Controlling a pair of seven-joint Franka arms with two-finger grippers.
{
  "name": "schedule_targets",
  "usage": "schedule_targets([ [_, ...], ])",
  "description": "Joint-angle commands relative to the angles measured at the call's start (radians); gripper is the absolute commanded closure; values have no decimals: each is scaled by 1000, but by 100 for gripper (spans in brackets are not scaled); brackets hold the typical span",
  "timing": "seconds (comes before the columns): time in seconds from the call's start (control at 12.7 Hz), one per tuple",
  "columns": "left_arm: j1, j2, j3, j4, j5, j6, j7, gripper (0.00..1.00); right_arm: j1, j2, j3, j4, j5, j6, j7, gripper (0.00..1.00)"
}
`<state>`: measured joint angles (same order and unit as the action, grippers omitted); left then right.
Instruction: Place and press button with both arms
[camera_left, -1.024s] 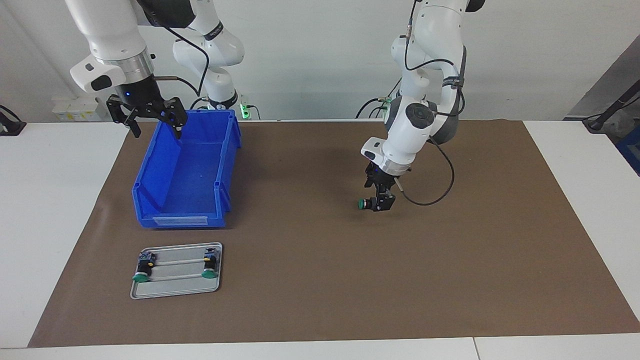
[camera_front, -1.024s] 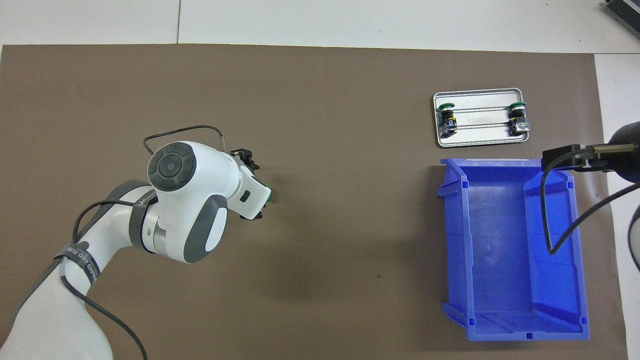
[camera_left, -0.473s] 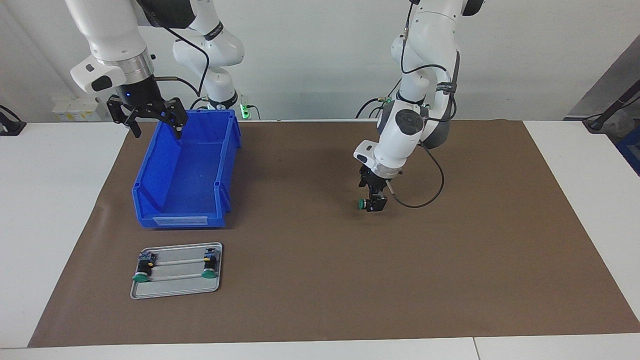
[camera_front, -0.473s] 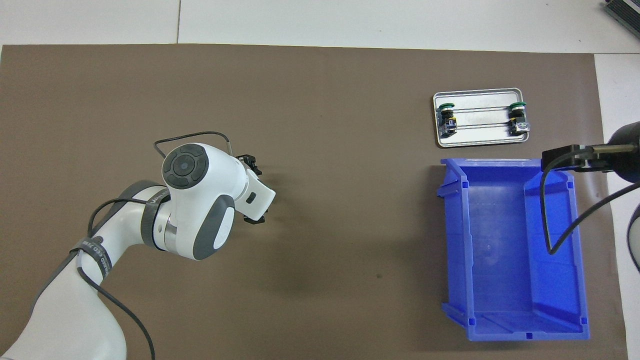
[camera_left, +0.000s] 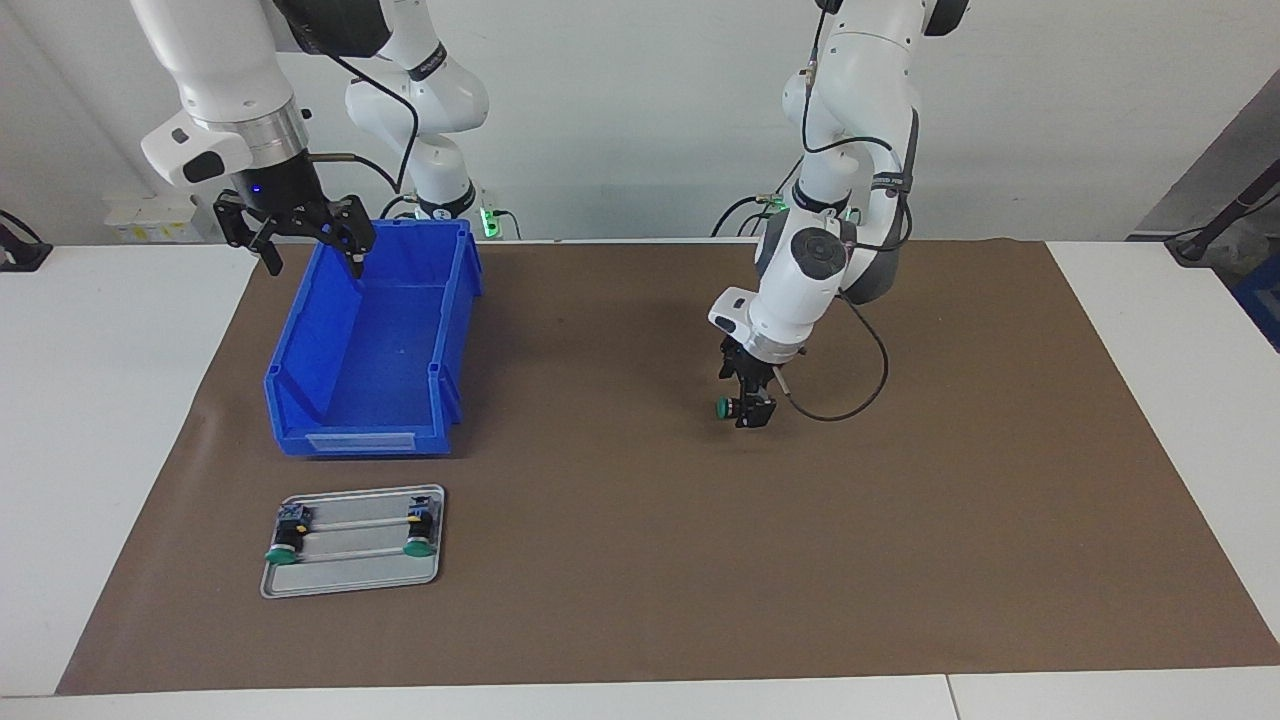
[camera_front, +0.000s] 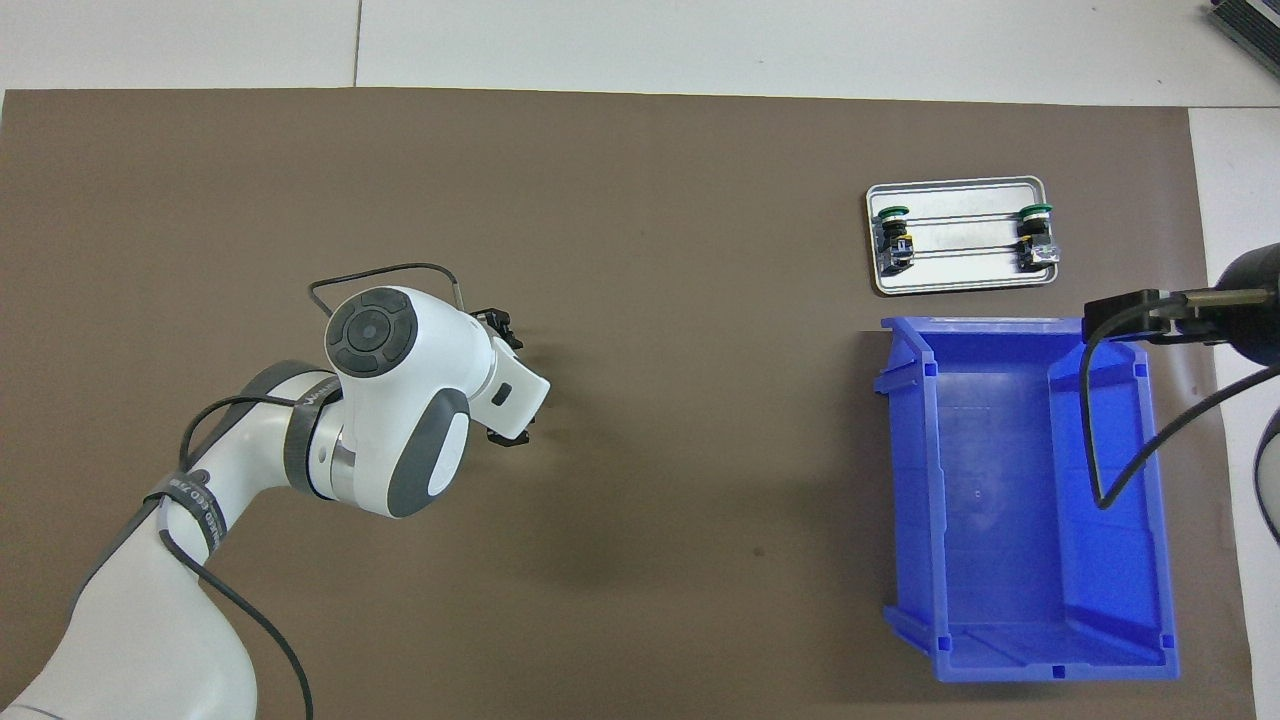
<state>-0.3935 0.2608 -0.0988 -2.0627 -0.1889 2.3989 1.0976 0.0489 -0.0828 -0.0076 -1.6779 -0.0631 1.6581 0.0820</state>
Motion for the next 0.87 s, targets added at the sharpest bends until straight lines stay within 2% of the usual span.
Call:
schedule_targets([
  [0.0, -16, 15, 13, -10, 14, 31, -19, 0, -7, -17, 1, -25, 26, 19, -19, 0],
  [0.32, -18, 29, 13, -39, 14, 101, -18, 0, -7, -17, 1, -25, 26, 19, -19, 0],
  [0.63, -16, 29, 13, -48, 14, 106, -15, 1, -7, -18, 1, -25, 26, 17, -19, 0],
  [0.79, -15, 29, 13, -48, 14, 108, -13, 11, -7, -18, 1, -25, 26, 17, -19, 0],
])
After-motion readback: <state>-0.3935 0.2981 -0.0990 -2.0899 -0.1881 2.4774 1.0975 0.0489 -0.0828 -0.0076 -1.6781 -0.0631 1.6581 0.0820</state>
